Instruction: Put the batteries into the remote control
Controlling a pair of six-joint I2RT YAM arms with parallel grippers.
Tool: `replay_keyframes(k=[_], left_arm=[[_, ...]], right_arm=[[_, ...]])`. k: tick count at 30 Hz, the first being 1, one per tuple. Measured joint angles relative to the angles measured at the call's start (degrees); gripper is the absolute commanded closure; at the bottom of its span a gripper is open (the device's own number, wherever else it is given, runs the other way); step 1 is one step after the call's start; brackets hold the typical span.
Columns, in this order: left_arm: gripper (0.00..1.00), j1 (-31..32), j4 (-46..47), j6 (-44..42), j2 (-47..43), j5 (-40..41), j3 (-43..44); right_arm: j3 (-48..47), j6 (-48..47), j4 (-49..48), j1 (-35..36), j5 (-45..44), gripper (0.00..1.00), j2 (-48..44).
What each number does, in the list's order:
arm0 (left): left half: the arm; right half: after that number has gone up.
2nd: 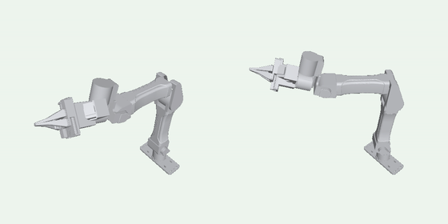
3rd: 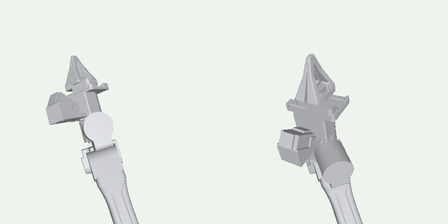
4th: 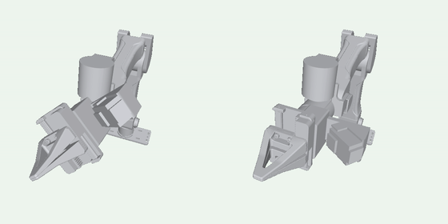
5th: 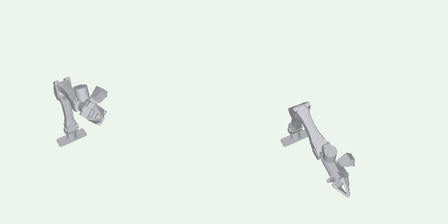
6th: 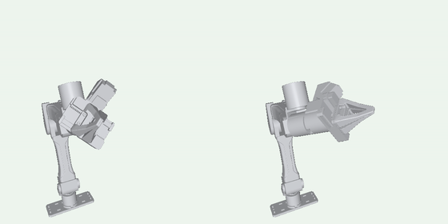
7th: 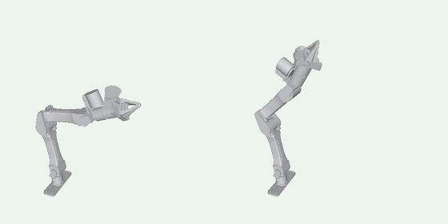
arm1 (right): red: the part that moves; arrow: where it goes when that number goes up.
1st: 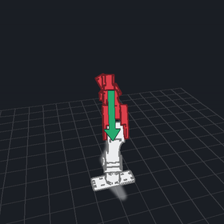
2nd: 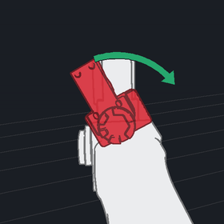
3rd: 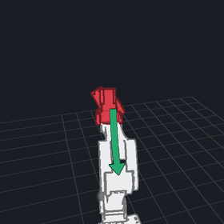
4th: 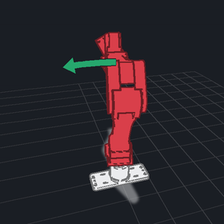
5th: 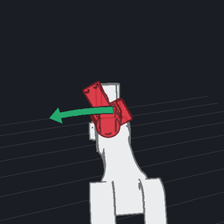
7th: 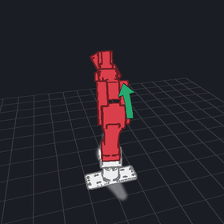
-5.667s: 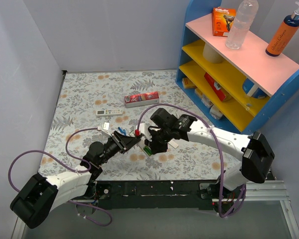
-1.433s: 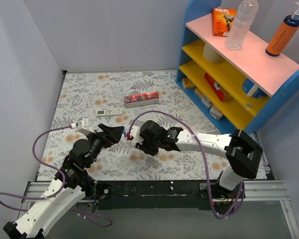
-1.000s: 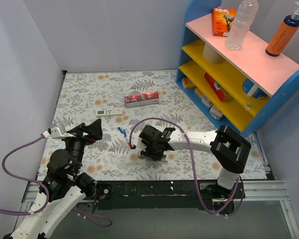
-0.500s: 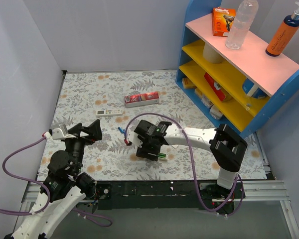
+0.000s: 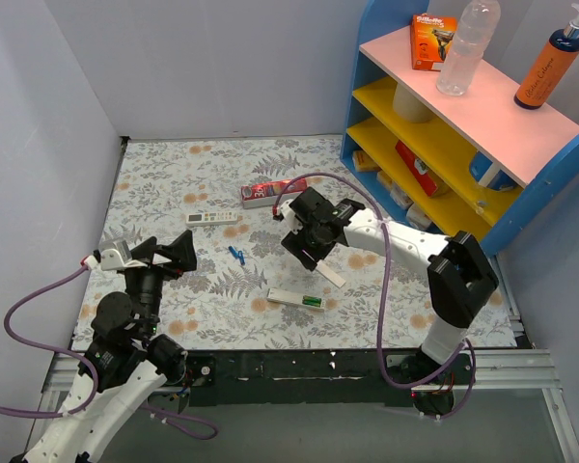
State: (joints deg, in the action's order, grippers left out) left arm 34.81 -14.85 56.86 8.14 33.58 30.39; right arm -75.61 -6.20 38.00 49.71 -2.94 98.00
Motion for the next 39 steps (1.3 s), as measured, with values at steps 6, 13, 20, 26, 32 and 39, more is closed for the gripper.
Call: replay_keyframes(k=[6,13,20,26,32,39], left_arm=[[0.02,-0.2,0.3,-0.8,-0.2,0.0,-0.1],[0.02,-0.2,0.3,-1.4,-0.9,0.0,-0.8],[0.02,-0.2,0.6,-1.6,-1.3,-0.1,-0.9],[0.02,-0.2,0.7,-1.8,-1.6,-0.4,-0.9],[0.02,-0.2,0.7,-1.9,-1.7,-0.7,-0.9],[0.02,-0.2,0.7,-2.0,-1.7,-1.3,-0.9]], right_arm=[[0.0,1.7,0.0,-2.3,0.1,0.35,5.5],[-1.2,1.9,1.0,-2.9,-0.3,0.43,10.9],[-2.2,1.7,1.1,-3.1,-1.4,0.47,13.0],[-2.2,1.6,1.1,-3.2,-1.5,0.60,13.5],[-2.2,1.3,1.0,-3.2,-1.9,0.78,13.6],[-2.5,0.2,0.9,-3.2,-3.1,0.85,13.4]])
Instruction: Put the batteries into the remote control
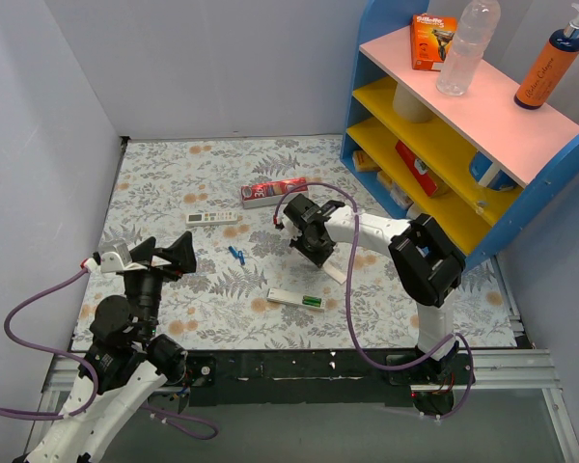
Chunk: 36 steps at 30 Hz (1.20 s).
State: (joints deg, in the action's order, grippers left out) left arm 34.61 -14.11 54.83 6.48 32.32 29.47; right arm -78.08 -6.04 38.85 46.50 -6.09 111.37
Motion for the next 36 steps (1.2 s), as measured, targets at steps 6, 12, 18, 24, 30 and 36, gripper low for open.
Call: replay_keyframes(k=[6,12,18,24,30,36], left_arm=[[0.02,0.0,0.0,0.0,0.0,-0.2,0.0],[0.02,0.0,0.0,0.0,0.0,-0.2,0.0],[0.02,0.0,0.0,0.0,0.0,-0.3,0.0],[0.02,0.0,0.0,0.0,0.0,-0.5,-0.1],[0.02,0.0,0.0,0.0,0.0,-0.7,-0.1],[0.02,0.0,0.0,-0.2,0.0,-0.8,-0.1]], right_arm=[[0.3,-0.5,0.1,0.0,0.0,0.60,-0.8],[0.3,-0.4,0.2,0.0,-0.4,0.38,-2.3],[0.3,-0.2,0.5,-0.6,-0.7,0.34,-2.3],[0.1,-0.3,0.5,-1.9,0.5,0.36,-0.7],[-2.1,-0.8,1.8,-2.7,2.5,0.38,1.8],[-4.5,-1.4,4.3,-3.0,3.9,0.44,3.6]])
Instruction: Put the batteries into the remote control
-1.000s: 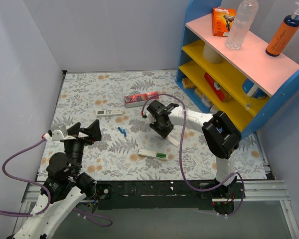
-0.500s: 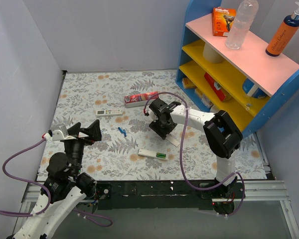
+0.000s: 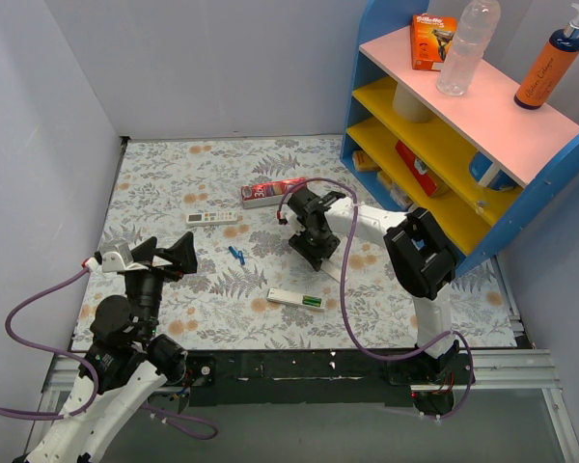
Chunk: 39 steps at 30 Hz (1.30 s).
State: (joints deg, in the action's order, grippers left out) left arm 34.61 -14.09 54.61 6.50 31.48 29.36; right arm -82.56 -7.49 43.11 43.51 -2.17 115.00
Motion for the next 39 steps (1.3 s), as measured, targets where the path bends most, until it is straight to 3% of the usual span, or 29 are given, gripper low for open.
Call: replay_keyframes(k=[16,33,39], left_arm=[[0.02,0.0,0.0,-0.3,0.0,-0.5,-0.1],[0.02,0.0,0.0,-0.3,0.0,-0.6,-0.1],[0.02,0.0,0.0,-0.3,0.0,-0.6,-0.1]], right_arm=[[-1.2,-0.7,1.6,0.0,0.0,0.74,0.6],[-3.2,-3.4,4.9,0.4,1.0,0.78,-1.5],[-3.2,-5.1,5.5,3.7,2.8,0.78,-5.0]])
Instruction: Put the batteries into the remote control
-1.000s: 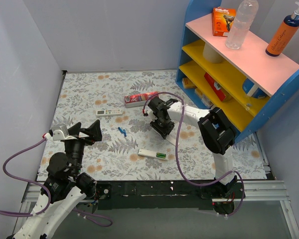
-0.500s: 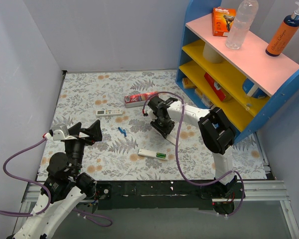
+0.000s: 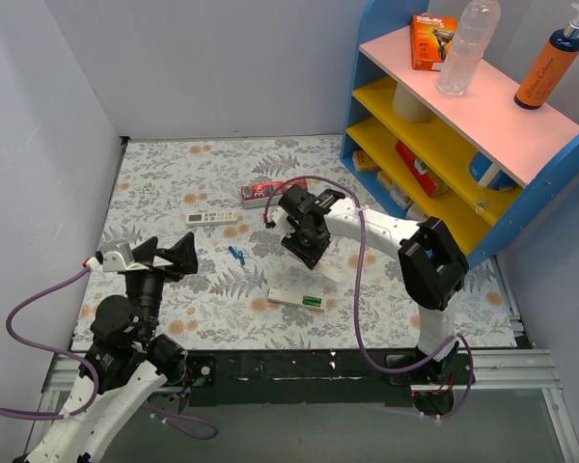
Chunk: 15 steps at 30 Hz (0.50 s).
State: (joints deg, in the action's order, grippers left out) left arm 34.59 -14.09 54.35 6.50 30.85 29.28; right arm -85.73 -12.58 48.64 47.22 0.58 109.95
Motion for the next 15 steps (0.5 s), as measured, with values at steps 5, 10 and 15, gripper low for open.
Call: replay_keyframes(k=[5,10,15], left_arm=[[0.02,0.0,0.0,0.0,0.0,0.0,0.0],[0.02,0.0,0.0,0.0,0.0,0.0,0.0],[0.02,0.0,0.0,0.0,0.0,0.0,0.0]], right_arm=[[-0.4,-1.0,0.6,4.3,1.1,0.78,-0.7],[-0.4,-1.4,1.0,8.5,1.4,0.78,-0.7],[-0.4,-1.6,1.2,11.4,1.6,0.78,-0.7]])
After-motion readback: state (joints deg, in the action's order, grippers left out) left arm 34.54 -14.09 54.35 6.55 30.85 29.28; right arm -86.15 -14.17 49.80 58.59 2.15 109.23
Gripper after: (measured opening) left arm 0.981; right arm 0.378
